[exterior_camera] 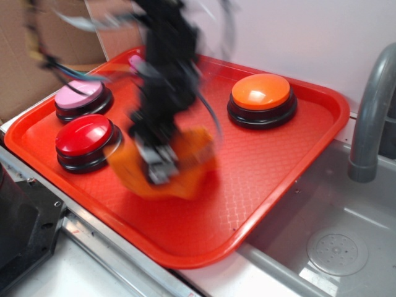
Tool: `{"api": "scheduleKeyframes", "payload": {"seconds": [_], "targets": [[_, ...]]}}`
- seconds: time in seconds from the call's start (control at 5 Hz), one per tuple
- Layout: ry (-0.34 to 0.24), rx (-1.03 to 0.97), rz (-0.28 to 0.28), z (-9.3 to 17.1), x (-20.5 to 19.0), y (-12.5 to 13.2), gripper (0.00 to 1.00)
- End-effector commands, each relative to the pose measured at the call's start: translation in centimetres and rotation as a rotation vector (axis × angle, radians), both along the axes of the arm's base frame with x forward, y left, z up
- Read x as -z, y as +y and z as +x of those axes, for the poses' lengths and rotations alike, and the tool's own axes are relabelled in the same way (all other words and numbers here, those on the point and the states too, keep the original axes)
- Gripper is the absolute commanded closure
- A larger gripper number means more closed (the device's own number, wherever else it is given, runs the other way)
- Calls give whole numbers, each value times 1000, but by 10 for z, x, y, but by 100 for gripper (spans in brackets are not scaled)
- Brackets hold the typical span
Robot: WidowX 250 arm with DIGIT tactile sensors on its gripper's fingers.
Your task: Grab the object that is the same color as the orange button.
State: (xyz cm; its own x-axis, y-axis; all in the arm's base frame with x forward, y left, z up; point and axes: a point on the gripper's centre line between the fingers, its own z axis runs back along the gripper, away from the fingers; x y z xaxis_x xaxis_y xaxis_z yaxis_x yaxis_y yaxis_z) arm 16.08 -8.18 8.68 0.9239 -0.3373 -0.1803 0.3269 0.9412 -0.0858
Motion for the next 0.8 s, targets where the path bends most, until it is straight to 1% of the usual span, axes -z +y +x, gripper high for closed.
{"api": "scheduleKeyframes", "payload": {"seconds": [0.0,0.2,0.4,0.6], "targets": [[-165,-180,-31,-51,-96,37,100],[-183,-211,-17,-62,-128,41,100],[-175,-211,28,-66,-144,38,100],[-204,-239,42,-67,-144,36,100]]}}
